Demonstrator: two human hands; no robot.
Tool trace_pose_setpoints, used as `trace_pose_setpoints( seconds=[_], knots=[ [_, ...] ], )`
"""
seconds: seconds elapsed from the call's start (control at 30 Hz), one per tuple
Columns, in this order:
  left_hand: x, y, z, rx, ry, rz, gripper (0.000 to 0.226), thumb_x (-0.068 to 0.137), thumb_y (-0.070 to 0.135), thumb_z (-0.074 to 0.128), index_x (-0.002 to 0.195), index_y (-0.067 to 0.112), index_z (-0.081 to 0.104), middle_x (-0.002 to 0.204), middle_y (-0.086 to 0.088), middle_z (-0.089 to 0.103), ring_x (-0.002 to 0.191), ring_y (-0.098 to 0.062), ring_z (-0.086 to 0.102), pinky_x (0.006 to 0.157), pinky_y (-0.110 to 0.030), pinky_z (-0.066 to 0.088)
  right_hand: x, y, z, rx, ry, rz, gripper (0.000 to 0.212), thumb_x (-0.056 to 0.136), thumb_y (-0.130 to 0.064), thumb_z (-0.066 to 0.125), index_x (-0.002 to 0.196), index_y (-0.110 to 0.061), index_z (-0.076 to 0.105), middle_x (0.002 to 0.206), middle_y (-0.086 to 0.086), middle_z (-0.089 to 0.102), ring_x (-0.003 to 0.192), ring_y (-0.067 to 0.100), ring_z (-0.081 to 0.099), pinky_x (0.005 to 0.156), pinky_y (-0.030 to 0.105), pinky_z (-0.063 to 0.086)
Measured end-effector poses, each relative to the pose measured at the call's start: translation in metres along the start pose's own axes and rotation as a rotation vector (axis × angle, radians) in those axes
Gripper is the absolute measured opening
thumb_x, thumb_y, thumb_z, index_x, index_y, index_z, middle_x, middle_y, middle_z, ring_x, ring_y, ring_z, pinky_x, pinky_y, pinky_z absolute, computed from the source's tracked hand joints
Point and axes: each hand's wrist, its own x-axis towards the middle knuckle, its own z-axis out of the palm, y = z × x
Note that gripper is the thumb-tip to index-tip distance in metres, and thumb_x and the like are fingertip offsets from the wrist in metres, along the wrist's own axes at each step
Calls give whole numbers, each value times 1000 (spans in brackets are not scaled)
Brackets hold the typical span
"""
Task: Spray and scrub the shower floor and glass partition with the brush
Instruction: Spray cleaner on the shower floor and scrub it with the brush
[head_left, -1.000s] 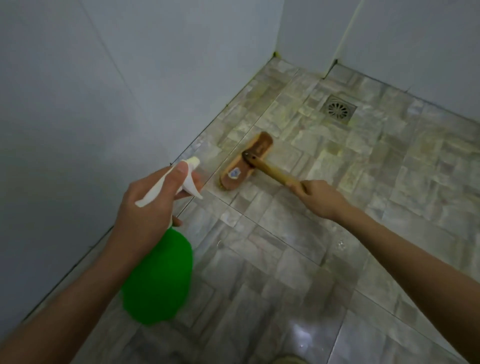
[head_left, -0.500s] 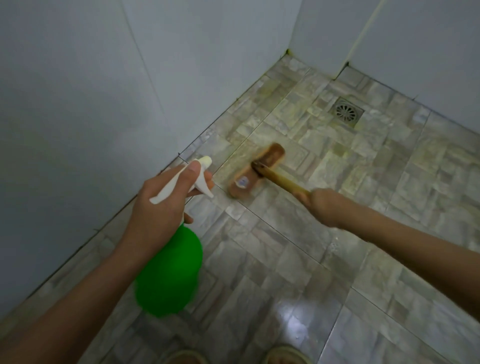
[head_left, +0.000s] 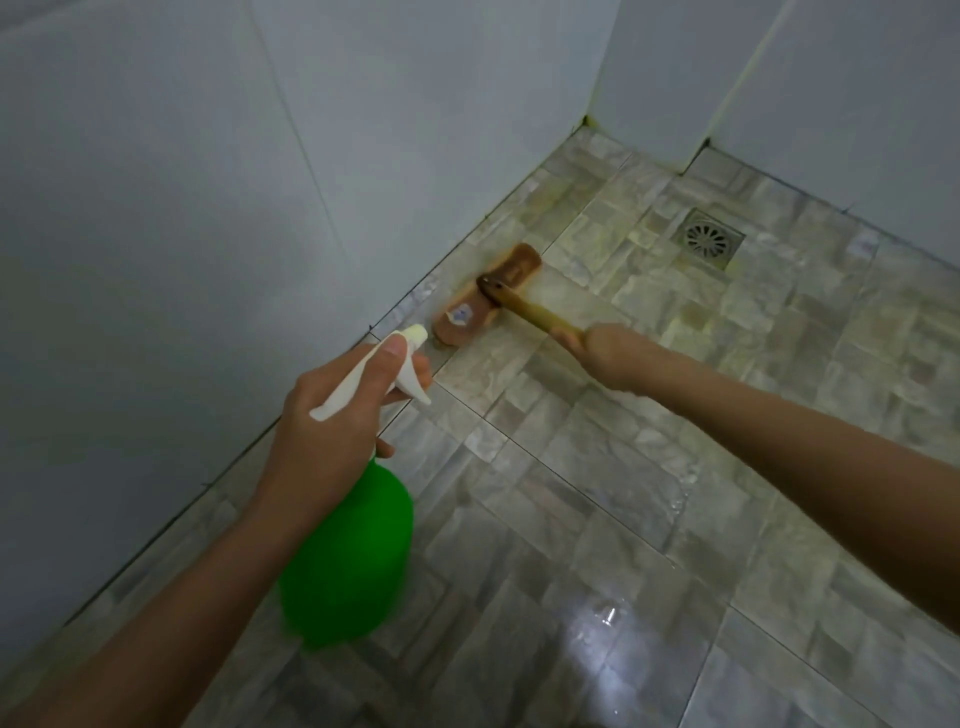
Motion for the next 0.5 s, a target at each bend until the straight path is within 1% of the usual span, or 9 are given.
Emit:
trace_pose_setpoints(
  seconds=[0.07,0.1,0.13,0.2,0.27,0.3,0.37,0.43,0.5],
  knots=[
    [2,-4,3,8,-4,-1,45,89,53,50,103,19,77,97,4,78,96,-8,73,45,-19,48,28,-31,-3,42,20,-39,49,104,-43,17,90,-11,52,82,15,54,73,30,55,68,38,46],
    [3,-6,5,8,-5,0,45,89,53,50,102,20,77,97,4,78,97,-9,73,45,-19,48,38,-36,-1,49,31,-48,47,104,-42,18,94,-13,55,86,17,55,76,30,55,70,39,46],
    [5,-9,5,4,-5,1,45,88,55,50,102,21,77,98,4,78,98,-10,73,46,-20,49,43,-32,4,46,41,-54,48,104,-43,19,85,-14,52,83,16,54,75,29,54,71,39,45],
    [8,-12,6,-3,-4,-4,49,84,58,50,104,21,77,100,4,78,100,-11,72,46,-20,50,32,-3,20,76,51,-17,56,101,-50,20,67,-12,44,69,10,50,62,24,50,64,35,43],
    [10,-12,6,-4,-8,-4,55,82,59,50,109,19,76,101,3,78,100,-10,72,47,-19,51,4,33,31,104,52,49,62,98,-53,22,62,-9,43,60,8,47,53,22,46,56,31,39],
    [11,-11,6,-8,-15,-2,55,82,59,50,109,19,76,101,4,78,100,-9,72,48,-20,51,-10,47,30,114,43,77,63,98,-54,23,60,-9,43,58,9,48,52,23,48,54,30,38],
    [14,-8,6,-4,-19,3,48,85,56,49,103,21,77,95,6,78,96,-6,72,47,-20,52,-11,56,19,90,45,79,63,98,-53,23,58,-9,44,58,10,50,55,24,51,54,29,38],
    [18,-6,11,6,-21,-9,39,92,50,50,95,23,78,91,9,78,93,-4,72,47,-20,52,13,40,3,55,57,61,60,100,-51,22,61,-10,44,62,7,49,59,23,50,60,31,39],
    [23,-4,18,11,-23,-28,29,98,42,51,89,30,76,87,15,77,89,-3,73,46,-20,52,50,14,-8,56,72,31,61,100,-52,20,68,-8,47,67,7,49,65,25,52,66,32,41]
  ],
)
